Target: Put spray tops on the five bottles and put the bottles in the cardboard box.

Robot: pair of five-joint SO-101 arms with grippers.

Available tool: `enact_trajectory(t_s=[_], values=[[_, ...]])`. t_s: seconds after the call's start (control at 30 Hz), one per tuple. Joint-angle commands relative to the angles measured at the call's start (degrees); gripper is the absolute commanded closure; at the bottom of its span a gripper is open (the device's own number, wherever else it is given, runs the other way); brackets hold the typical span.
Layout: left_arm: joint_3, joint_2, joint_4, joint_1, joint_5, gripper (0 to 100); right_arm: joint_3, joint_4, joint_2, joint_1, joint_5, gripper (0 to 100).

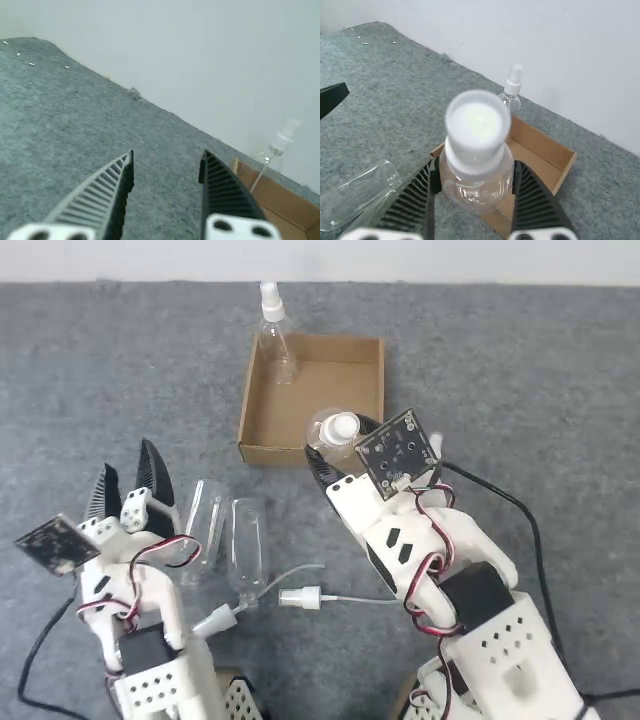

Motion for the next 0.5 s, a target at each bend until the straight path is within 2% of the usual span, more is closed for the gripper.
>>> enact_trajectory(t_s=[0.0,0.2,0.47], values=[[-0.7,-1.1,-1.8,-0.5,-0.5,80,-5.6,1.5,0.2,0.4,0.1,98.6],[-0.7,-1.1,-1.8,-0.6,-0.7,80,-9.6,1.4,1.0,0.3,-0.1,98.6],[-0.7,-1.1,-1.7,-0.6,-0.8,80,-16.5,0.8,13.1,0.3,0.2,98.5]])
